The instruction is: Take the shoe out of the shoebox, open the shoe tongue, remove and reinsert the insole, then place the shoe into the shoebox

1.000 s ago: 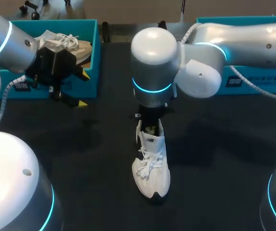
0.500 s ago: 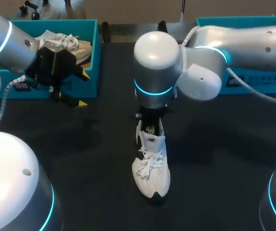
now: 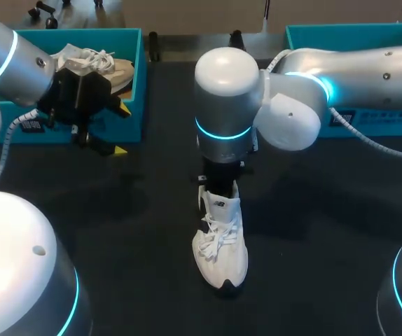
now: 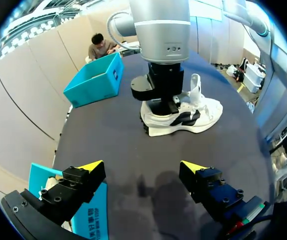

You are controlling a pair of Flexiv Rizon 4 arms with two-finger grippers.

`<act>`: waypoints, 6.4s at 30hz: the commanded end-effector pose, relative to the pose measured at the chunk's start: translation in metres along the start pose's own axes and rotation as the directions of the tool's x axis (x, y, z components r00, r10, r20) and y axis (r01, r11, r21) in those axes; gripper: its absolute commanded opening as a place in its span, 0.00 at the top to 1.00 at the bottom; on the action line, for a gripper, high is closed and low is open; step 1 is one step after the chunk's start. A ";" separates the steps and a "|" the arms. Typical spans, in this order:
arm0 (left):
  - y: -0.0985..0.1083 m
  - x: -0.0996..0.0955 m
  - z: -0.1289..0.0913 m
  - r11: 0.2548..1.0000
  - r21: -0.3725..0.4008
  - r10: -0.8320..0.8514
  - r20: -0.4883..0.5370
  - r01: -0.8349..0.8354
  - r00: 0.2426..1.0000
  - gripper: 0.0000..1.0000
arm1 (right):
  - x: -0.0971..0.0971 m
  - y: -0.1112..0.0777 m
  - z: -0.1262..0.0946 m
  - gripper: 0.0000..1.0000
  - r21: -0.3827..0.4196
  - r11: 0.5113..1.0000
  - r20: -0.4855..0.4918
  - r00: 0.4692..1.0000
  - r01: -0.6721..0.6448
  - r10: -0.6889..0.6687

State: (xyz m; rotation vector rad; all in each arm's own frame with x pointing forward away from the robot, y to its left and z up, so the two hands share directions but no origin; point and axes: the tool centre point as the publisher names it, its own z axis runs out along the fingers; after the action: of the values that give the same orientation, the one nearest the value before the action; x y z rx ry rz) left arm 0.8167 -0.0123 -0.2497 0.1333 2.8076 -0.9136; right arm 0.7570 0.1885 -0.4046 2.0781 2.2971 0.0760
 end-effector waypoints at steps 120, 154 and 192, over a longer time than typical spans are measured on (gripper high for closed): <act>0.000 0.001 -0.001 1.000 -0.004 0.001 0.001 -0.001 1.000 0.00 | 0.007 -0.082 -0.104 0.69 0.355 0.921 0.041 0.986 -0.163 0.159; 0.000 0.001 -0.001 1.000 -0.004 0.001 0.001 -0.001 1.000 0.00 | -0.012 -0.034 -0.081 0.65 0.245 0.969 0.033 0.999 -0.017 0.009; 0.000 0.001 -0.001 1.000 -0.004 0.001 0.001 -0.001 1.000 0.00 | -0.022 0.037 -0.134 0.00 0.196 0.452 0.200 0.416 0.870 -0.887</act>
State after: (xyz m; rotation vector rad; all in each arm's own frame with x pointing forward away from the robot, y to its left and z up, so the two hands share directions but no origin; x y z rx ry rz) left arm 0.8167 -0.0122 -0.2495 0.1333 2.8079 -0.9133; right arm 0.7798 0.1591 -0.2624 1.1018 2.7174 -0.1880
